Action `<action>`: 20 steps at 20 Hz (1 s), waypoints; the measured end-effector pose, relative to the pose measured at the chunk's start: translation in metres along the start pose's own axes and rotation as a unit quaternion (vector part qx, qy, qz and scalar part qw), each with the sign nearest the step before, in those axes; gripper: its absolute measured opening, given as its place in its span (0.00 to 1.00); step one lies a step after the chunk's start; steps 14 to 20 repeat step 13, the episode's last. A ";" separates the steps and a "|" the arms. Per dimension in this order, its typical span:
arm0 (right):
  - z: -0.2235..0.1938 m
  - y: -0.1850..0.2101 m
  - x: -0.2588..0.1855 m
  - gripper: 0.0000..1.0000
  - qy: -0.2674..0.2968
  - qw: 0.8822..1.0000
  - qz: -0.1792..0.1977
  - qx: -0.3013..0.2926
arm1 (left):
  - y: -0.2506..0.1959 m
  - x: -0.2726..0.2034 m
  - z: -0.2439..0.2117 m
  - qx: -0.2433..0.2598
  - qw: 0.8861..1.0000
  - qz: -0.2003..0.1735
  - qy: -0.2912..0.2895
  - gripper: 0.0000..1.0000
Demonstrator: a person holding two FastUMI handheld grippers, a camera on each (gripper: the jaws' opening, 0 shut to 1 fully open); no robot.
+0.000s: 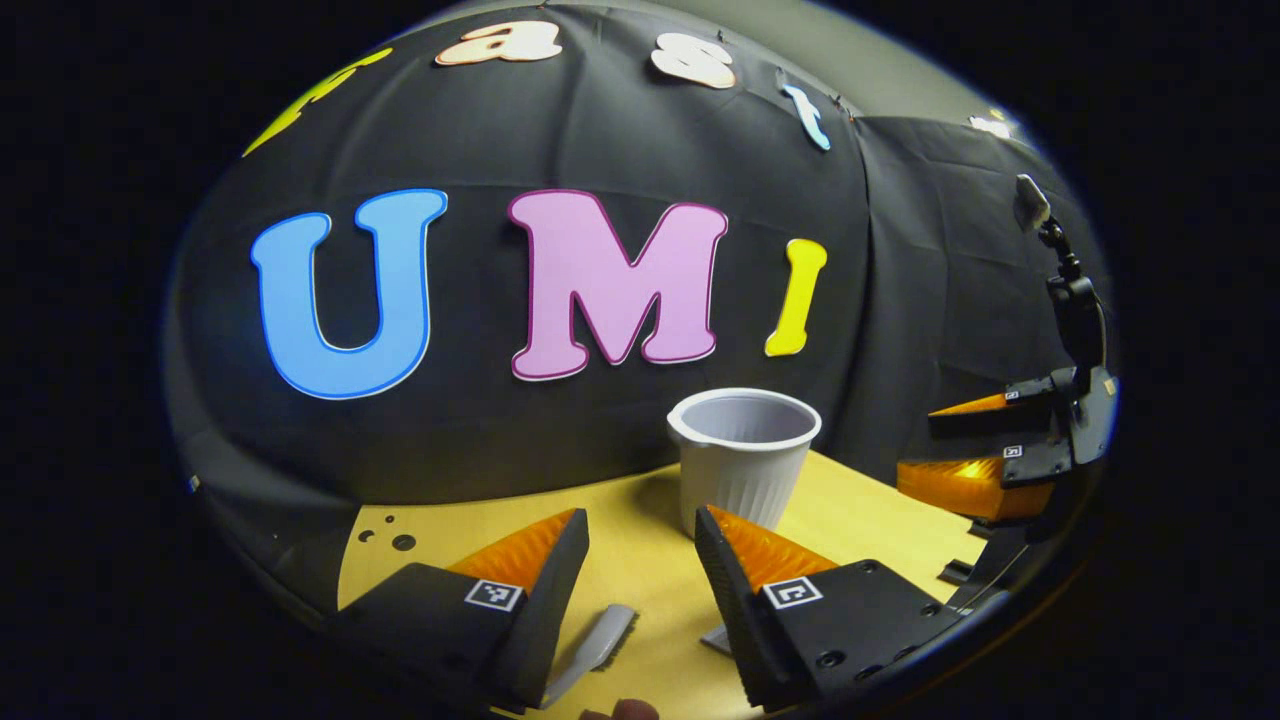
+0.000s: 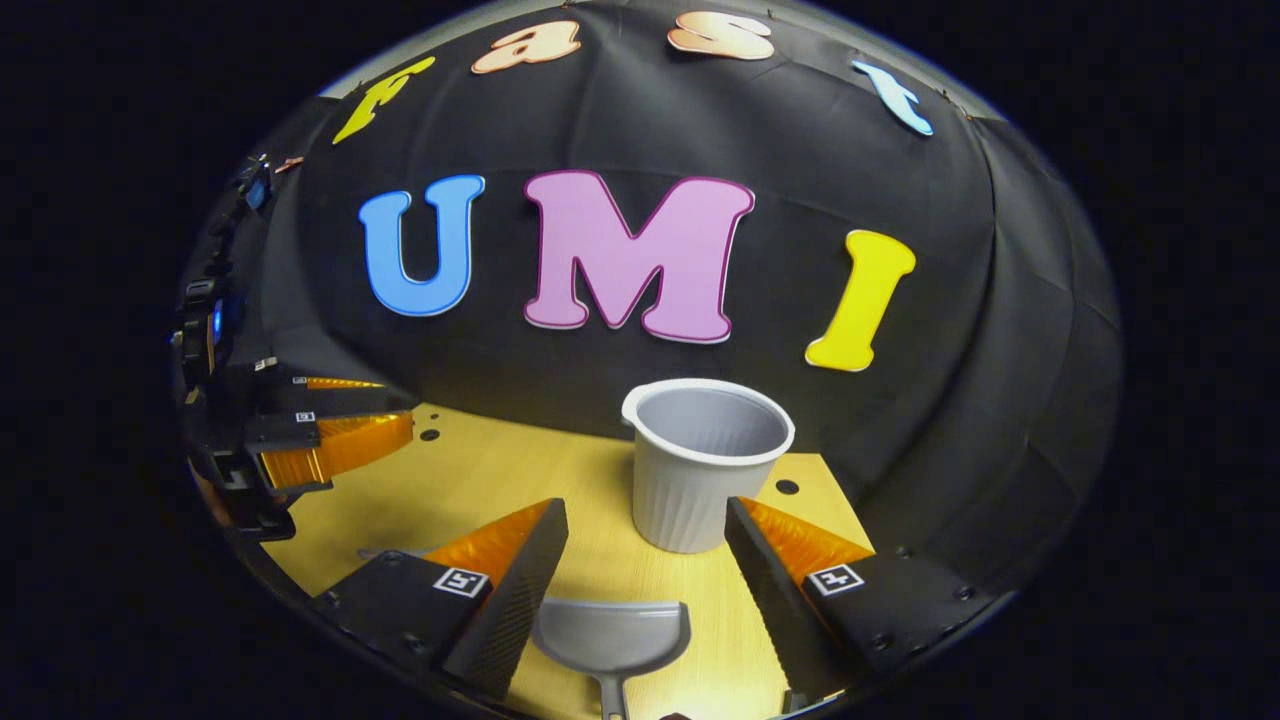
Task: Pick up the small broom and dustpan from the desktop, sweep the trash into the dustpan with the broom, and then empty the trash into the garbage bin.
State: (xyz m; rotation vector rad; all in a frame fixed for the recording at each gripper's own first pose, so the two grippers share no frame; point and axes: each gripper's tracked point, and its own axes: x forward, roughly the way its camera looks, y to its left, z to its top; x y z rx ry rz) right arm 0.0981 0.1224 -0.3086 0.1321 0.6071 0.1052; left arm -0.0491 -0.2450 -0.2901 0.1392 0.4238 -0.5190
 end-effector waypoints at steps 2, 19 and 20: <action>0.020 0.000 -0.007 0.98 -0.031 0.999 -0.008 0.003 | 0.000 -0.006 0.012 -0.009 1.000 0.000 -0.007 0.72; 0.042 -0.003 -0.023 0.98 -0.051 0.998 -0.025 -0.002 | -0.006 -0.012 0.021 -0.012 1.000 -0.018 -0.019 0.72; 0.042 -0.003 -0.023 0.98 -0.051 0.998 -0.025 -0.002 | -0.006 -0.012 0.021 -0.012 1.000 -0.018 -0.019 0.72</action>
